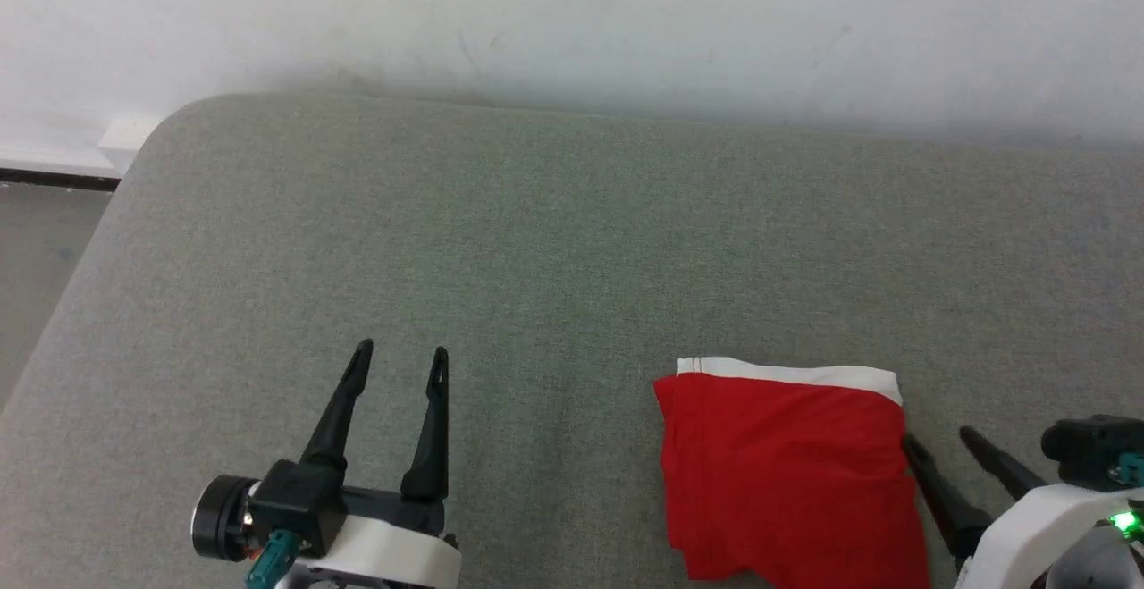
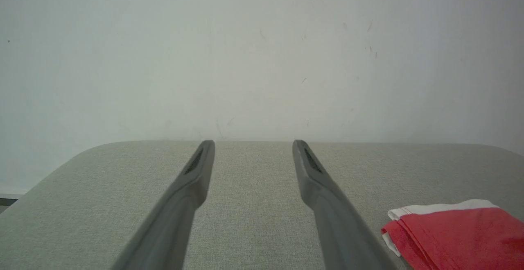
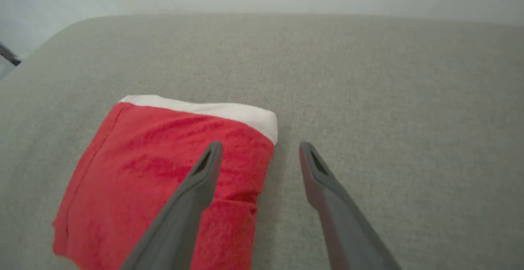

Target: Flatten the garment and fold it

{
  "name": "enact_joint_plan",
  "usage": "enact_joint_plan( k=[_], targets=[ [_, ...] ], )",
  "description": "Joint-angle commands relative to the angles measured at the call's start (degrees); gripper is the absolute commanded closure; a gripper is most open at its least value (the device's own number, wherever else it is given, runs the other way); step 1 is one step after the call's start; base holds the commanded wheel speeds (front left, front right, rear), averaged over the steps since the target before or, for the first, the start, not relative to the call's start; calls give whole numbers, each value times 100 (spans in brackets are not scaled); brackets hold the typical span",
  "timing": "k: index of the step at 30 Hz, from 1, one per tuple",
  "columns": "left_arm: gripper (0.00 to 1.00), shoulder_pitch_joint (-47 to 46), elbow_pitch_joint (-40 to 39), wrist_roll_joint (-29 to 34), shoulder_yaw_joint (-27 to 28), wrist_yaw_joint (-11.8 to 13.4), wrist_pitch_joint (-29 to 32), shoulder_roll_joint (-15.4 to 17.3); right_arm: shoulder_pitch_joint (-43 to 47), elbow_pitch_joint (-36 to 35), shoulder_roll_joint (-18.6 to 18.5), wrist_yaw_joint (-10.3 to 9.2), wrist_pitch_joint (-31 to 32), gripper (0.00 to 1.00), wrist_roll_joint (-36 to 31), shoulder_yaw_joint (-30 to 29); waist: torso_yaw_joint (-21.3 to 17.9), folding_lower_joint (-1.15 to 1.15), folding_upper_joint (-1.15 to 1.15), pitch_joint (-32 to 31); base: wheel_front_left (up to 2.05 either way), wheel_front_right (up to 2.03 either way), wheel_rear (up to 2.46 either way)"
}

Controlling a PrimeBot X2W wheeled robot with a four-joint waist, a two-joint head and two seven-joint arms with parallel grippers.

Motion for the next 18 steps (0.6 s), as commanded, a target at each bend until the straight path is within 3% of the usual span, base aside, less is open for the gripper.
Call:
enact_joint_plan(
  k=[1, 9, 17, 18],
  targets=[
    [0, -135, 15, -11, -29, -36, -27, -22, -100, 59, -46, -5, 406, 0, 326, 62, 121, 0, 0, 111, 0, 0, 0],
    [0, -290, 28, -5, -72, -44, -27, -34, -361, 632, 49, -5, 1890, 0, 1045, 180, 387, 0, 0, 271, 0, 0, 0],
    [0, -349, 54, 14, -83, -52, -27, -39, -638, 1155, 254, -5, 2213, 3, 1021, 476, 519, 0, 0, 318, 0, 0, 0],
    [0, -349, 56, 17, -83, -51, -27, -39, -664, 1224, 249, -5, 2194, 56, 964, 522, 522, 0, 0, 317, 0, 0, 0]
  ],
)
